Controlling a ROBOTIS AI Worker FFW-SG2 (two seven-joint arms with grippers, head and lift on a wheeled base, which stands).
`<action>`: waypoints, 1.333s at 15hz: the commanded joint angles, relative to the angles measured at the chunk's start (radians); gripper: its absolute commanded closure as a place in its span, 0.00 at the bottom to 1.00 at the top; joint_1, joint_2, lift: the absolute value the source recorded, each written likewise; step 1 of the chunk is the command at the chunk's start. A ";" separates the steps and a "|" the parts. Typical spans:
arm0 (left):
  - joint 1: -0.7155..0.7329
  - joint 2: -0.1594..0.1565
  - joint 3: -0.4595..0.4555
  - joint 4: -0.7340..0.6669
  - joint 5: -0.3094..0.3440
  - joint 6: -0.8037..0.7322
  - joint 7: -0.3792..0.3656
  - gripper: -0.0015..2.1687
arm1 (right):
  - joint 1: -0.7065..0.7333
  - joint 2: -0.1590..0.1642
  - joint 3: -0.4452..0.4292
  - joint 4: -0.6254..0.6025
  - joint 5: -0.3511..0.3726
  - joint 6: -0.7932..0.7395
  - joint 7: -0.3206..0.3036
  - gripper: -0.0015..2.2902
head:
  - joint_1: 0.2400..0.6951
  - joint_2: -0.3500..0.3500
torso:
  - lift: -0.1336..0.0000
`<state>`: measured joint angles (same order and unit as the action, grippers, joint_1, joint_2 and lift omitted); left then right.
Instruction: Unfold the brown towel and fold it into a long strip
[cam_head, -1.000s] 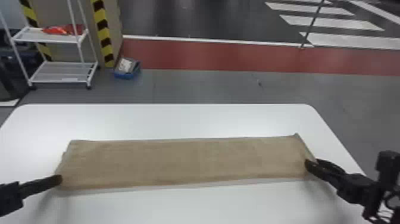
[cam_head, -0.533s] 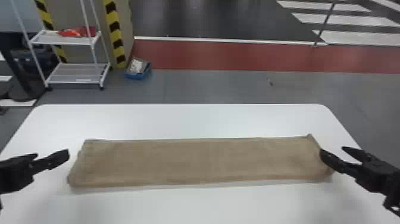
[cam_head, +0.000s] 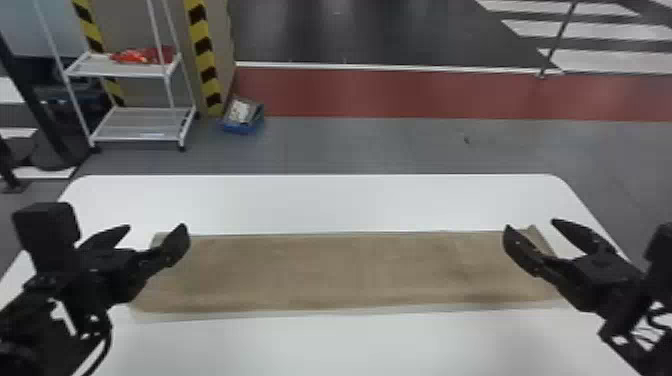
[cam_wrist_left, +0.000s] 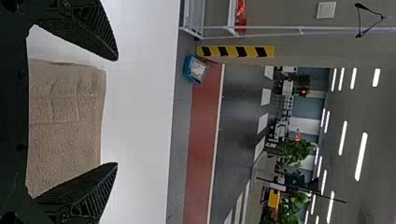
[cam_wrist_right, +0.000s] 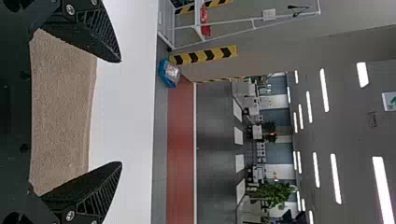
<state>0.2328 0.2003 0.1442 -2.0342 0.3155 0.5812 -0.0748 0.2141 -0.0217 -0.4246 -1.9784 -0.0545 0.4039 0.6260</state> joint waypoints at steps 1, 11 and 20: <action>0.023 -0.005 -0.075 0.052 -0.016 -0.192 0.032 0.04 | 0.041 0.023 0.041 -0.030 0.001 -0.058 -0.016 0.05 | 1.00 0.42 | 0.07; 0.131 0.004 -0.278 0.095 -0.190 -0.689 0.237 0.05 | 0.166 0.023 0.135 -0.077 0.032 -0.257 -0.112 0.08 | 1.00 0.41 | 0.07; 0.131 0.031 -0.259 0.066 -0.158 -0.613 0.207 0.06 | 0.185 0.023 0.205 -0.077 0.059 -0.276 -0.184 0.09 | 1.00 0.40 | 0.07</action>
<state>0.3658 0.2261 -0.1147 -1.9618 0.1576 -0.0416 0.1319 0.3925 -0.0015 -0.2437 -2.0543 0.0028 0.1399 0.4495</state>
